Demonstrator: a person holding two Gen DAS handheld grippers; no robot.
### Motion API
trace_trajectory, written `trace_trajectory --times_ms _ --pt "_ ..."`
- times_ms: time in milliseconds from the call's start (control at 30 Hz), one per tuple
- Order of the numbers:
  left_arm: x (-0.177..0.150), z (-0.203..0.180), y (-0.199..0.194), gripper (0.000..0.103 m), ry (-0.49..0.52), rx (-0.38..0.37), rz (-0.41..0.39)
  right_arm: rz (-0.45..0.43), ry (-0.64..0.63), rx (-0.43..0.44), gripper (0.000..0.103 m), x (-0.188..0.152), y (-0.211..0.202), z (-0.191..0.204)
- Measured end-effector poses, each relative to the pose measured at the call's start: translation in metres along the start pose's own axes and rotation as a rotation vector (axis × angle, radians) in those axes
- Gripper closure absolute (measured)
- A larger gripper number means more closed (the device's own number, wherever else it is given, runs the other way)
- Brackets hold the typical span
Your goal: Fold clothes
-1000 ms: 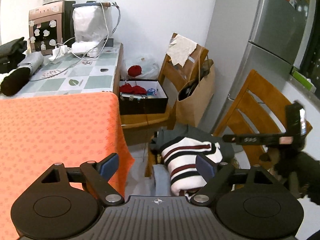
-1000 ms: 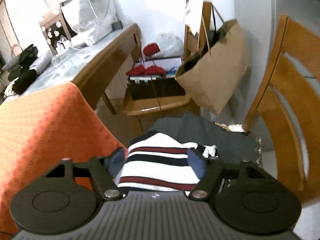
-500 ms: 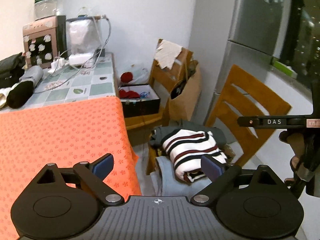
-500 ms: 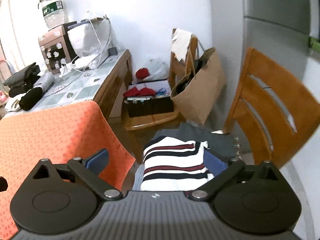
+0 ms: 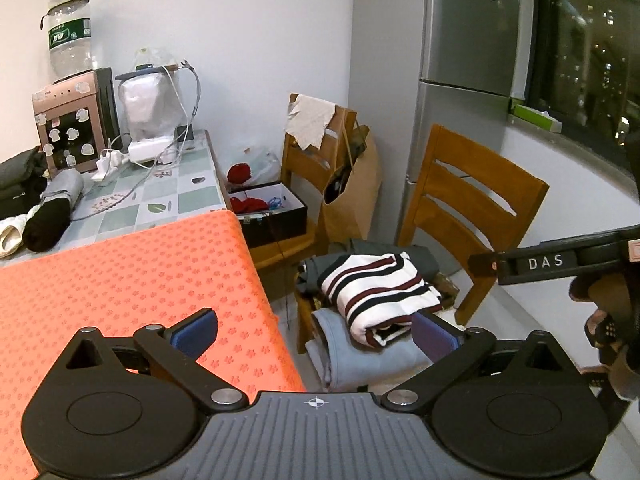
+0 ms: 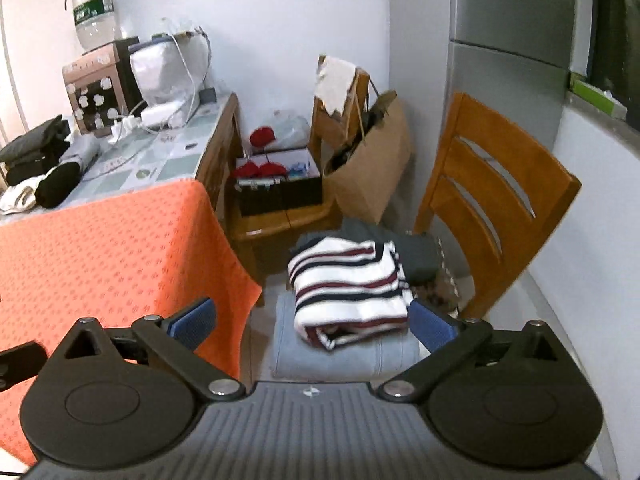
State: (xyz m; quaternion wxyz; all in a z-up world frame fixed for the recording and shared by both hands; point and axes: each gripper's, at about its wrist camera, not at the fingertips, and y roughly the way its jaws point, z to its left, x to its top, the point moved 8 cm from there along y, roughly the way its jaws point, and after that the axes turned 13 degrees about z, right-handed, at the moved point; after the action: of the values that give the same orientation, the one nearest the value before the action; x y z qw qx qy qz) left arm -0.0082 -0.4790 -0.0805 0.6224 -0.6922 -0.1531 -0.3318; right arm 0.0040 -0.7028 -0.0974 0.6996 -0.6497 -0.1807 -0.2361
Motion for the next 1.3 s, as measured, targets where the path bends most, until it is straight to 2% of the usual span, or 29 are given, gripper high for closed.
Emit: trace_trajectory --times_ms 233,400,500,700,933,1300 --pt "-0.005 0.000 0.005 0.000 -0.020 0.049 0.069 -0.013 -0.027 -0.001 0.000 -0.010 -0.021 0.012" --pt "-0.002 -0.006 0.013 0.000 -0.006 0.034 0.109 0.010 -0.054 0.022 0.000 -0.013 -0.024 0.016" --pt "0.002 -0.012 0.016 0.000 0.022 0.049 0.114 0.035 -0.045 0.024 0.000 -0.016 -0.019 0.015" --pt "0.005 -0.020 0.027 0.000 0.011 0.047 0.136 0.095 -0.020 0.040 0.000 -0.021 0.000 0.005" --pt "0.008 -0.017 0.030 0.000 -0.014 0.061 0.148 0.097 -0.035 0.039 0.000 -0.014 0.012 0.009" --pt "-0.002 0.033 0.025 0.000 -0.062 0.084 0.155 0.116 -0.103 0.085 0.000 -0.008 0.030 0.061"
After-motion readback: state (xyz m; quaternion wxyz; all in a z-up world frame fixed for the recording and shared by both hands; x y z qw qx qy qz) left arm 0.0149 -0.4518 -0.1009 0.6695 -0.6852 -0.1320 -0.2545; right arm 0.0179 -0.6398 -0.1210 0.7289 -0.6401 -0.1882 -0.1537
